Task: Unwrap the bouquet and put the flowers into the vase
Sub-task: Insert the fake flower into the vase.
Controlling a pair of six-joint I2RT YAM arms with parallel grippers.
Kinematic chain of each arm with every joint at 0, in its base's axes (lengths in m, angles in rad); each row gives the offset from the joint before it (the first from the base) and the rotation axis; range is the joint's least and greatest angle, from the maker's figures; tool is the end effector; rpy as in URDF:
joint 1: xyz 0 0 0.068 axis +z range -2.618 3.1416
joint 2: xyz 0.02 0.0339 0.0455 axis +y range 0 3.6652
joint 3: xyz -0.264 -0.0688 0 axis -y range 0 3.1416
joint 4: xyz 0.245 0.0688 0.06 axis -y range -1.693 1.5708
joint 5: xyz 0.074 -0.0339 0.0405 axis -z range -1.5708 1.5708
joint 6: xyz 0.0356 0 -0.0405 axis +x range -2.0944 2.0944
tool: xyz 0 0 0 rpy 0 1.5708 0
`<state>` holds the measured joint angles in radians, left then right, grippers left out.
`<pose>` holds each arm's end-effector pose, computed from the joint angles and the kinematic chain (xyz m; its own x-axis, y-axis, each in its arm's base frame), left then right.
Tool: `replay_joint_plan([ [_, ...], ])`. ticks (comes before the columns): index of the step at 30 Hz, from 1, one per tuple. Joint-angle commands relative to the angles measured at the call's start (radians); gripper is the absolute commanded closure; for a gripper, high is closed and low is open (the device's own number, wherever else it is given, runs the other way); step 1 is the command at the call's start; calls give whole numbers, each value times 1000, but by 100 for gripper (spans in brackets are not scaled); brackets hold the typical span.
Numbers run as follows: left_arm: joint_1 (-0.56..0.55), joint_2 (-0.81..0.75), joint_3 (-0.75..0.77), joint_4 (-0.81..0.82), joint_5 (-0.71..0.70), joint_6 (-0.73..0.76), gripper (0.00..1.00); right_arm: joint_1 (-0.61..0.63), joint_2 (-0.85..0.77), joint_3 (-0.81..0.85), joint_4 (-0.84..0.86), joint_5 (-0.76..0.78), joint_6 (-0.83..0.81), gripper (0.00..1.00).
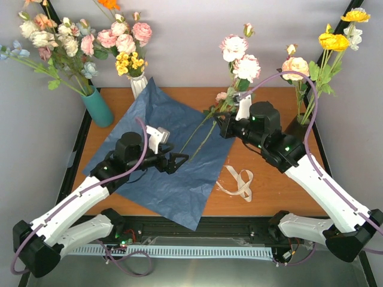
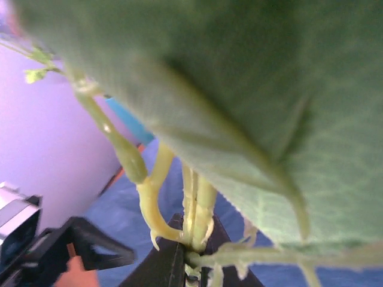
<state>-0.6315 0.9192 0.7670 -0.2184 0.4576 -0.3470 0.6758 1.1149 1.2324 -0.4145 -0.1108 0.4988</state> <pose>0.1601 -0.1366 0.3072 -0.5681 0.0375 -0.8221 0.7112 0.5250 -0.4675 0.1884 0.1561 0.4068 -0.5374 0.1785 -0.8242 -0.5092 0.7104 0.4858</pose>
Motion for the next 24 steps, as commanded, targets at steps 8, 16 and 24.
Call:
replay_joint_plan([
  [8, -7, -127, -41, -246, -265, -59, 1, -90, -50, 239, -292, 431, -314, 97],
  [16, -7, -179, -31, -343, -367, -176, 0, -348, -34, 389, -433, 455, -394, 97],
  [24, -6, -224, -81, -324, -402, -184, 1, -573, 27, 536, -496, 531, -482, 97],
])
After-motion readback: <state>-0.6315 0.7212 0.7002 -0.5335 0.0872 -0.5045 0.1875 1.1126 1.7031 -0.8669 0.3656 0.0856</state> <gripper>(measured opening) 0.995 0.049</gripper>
